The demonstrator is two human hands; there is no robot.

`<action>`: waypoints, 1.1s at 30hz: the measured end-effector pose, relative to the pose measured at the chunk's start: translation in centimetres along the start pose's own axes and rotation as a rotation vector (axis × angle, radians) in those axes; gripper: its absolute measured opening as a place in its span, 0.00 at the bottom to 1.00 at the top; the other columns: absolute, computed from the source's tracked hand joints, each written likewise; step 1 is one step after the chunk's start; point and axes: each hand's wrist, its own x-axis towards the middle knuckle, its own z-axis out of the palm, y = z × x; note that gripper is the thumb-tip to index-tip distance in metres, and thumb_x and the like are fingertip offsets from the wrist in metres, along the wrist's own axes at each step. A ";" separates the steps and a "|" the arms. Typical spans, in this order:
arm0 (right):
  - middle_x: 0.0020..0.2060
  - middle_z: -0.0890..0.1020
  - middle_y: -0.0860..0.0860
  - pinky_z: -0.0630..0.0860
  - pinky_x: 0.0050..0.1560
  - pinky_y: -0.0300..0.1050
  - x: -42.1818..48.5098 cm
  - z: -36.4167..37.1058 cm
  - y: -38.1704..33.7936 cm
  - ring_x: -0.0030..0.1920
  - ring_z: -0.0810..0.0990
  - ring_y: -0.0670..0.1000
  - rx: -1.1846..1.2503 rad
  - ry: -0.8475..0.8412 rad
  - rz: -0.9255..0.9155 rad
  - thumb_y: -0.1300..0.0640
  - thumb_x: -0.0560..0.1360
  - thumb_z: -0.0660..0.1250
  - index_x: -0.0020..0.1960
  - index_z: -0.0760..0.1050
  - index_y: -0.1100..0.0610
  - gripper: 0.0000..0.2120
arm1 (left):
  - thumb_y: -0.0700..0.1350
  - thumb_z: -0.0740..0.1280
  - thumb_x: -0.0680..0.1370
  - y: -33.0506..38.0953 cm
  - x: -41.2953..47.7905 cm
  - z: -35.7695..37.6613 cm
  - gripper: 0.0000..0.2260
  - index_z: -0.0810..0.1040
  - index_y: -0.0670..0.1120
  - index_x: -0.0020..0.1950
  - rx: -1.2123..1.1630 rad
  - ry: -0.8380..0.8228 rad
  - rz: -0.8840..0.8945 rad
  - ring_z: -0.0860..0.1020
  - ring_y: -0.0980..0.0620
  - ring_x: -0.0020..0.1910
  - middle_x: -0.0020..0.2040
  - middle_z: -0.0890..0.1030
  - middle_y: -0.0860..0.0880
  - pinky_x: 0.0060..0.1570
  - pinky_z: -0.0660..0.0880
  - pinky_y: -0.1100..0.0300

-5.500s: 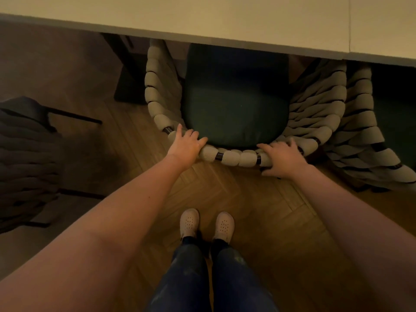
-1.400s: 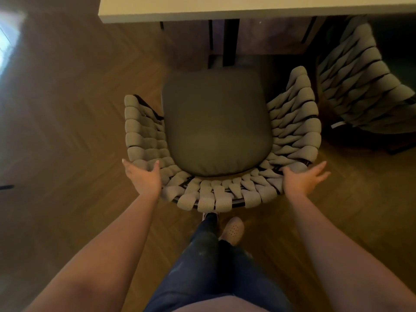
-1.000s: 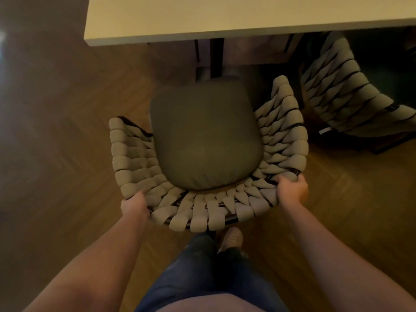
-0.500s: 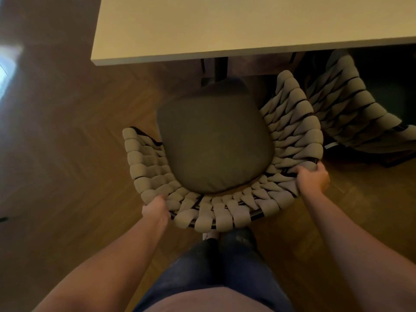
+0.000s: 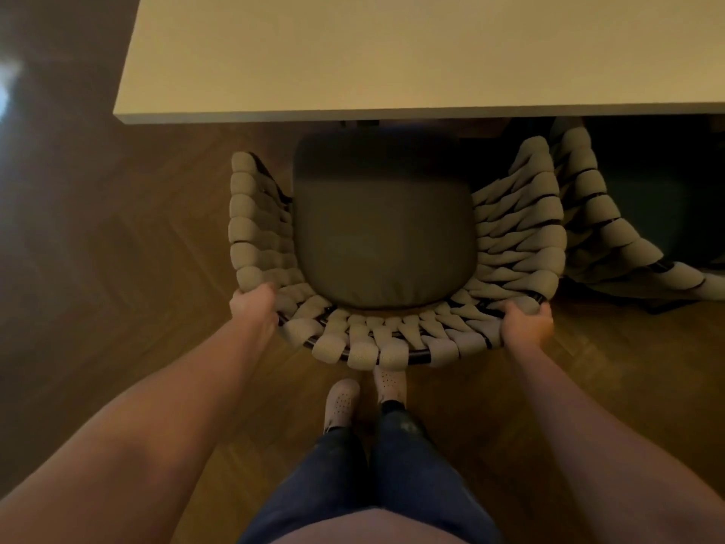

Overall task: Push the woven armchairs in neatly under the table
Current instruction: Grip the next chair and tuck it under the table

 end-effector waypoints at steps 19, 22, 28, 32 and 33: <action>0.64 0.74 0.59 0.75 0.57 0.52 4.3 2.4 -5.3 0.64 0.74 0.59 -0.282 -0.039 -0.128 0.54 0.77 0.68 0.71 0.63 0.61 0.28 | 0.40 0.70 0.76 6.3 4.1 7.3 0.22 0.71 0.41 0.69 0.119 -0.030 0.067 0.78 0.46 0.56 0.62 0.78 0.43 0.49 0.76 0.59; 0.65 0.73 0.59 0.74 0.59 0.54 4.4 2.5 -5.4 0.65 0.73 0.59 -0.288 -0.028 -0.110 0.54 0.77 0.68 0.71 0.63 0.61 0.27 | 0.42 0.70 0.77 6.5 3.9 7.1 0.25 0.68 0.42 0.72 0.170 -0.054 0.050 0.78 0.44 0.59 0.64 0.77 0.42 0.54 0.77 0.56; 0.73 0.64 0.59 0.71 0.63 0.55 3.6 2.8 -5.7 0.69 0.69 0.61 -0.306 0.018 -0.123 0.53 0.76 0.70 0.78 0.52 0.57 0.38 | 0.51 0.72 0.75 7.2 3.4 5.4 0.31 0.65 0.41 0.73 0.297 -0.235 0.035 0.78 0.43 0.55 0.64 0.75 0.42 0.47 0.77 0.52; 0.78 0.48 0.57 0.62 0.73 0.60 0.3 5.0 -6.0 0.76 0.54 0.62 -0.483 0.116 -0.326 0.53 0.74 0.71 0.79 0.43 0.54 0.45 | 0.54 0.71 0.75 6.1 2.5 4.7 0.37 0.58 0.42 0.77 0.478 -0.226 0.196 0.73 0.41 0.64 0.71 0.69 0.42 0.61 0.74 0.47; 0.79 0.46 0.56 0.58 0.74 0.62 -0.8 6.0 -6.0 0.77 0.50 0.61 -0.546 0.104 -0.392 0.53 0.74 0.70 0.79 0.43 0.54 0.45 | 0.54 0.71 0.75 5.6 2.2 4.4 0.40 0.52 0.44 0.79 0.538 -0.226 0.273 0.69 0.41 0.69 0.74 0.65 0.42 0.65 0.71 0.46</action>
